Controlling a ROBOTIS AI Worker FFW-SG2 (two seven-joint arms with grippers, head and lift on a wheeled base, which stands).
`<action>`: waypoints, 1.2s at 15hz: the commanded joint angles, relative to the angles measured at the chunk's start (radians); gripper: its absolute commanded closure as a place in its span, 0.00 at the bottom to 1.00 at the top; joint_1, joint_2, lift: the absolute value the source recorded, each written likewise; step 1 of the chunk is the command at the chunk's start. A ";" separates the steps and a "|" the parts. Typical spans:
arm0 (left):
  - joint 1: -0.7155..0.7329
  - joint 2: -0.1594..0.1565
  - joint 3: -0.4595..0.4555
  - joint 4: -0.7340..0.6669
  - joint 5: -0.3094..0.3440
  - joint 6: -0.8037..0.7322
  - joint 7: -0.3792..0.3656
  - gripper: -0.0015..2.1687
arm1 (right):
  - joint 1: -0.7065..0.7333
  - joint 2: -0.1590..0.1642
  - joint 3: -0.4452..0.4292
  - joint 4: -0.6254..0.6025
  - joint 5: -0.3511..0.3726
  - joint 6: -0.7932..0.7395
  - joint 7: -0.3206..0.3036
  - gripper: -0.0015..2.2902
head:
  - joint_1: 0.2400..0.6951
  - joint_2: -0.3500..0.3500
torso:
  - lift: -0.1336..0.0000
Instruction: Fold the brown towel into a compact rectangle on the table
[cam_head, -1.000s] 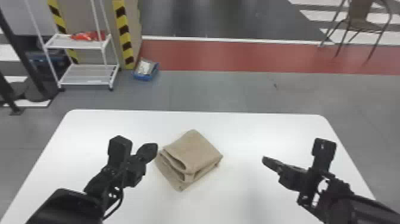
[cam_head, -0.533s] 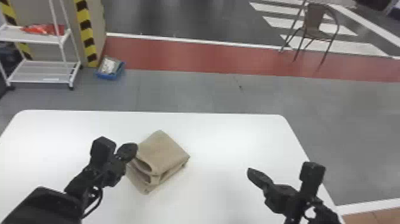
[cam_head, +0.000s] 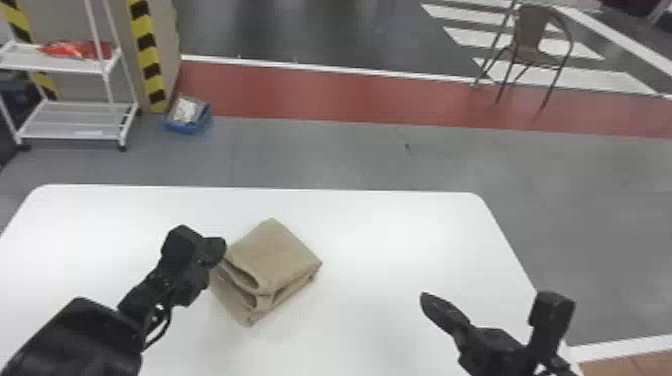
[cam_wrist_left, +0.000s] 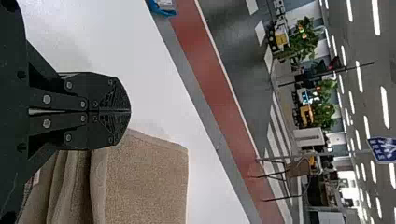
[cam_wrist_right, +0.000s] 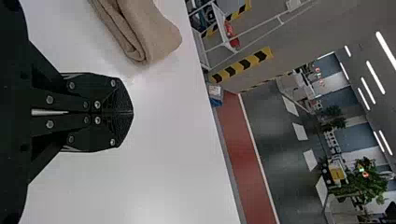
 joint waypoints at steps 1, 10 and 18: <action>0.006 0.002 -0.013 0.004 -0.013 0.003 -0.001 0.75 | 0.013 0.006 0.001 -0.012 -0.006 -0.004 0.006 0.62 | 1.00 0.22 | 1.00; 0.204 0.020 0.023 -0.239 -0.026 0.212 -0.018 0.75 | 0.032 0.004 0.007 -0.034 -0.051 -0.004 0.029 0.62 | 1.00 0.21 | 1.00; 0.395 0.023 0.132 -0.532 -0.018 0.430 -0.023 0.75 | 0.030 0.006 0.011 -0.029 -0.062 -0.001 0.043 0.62 | 1.00 0.27 | 1.00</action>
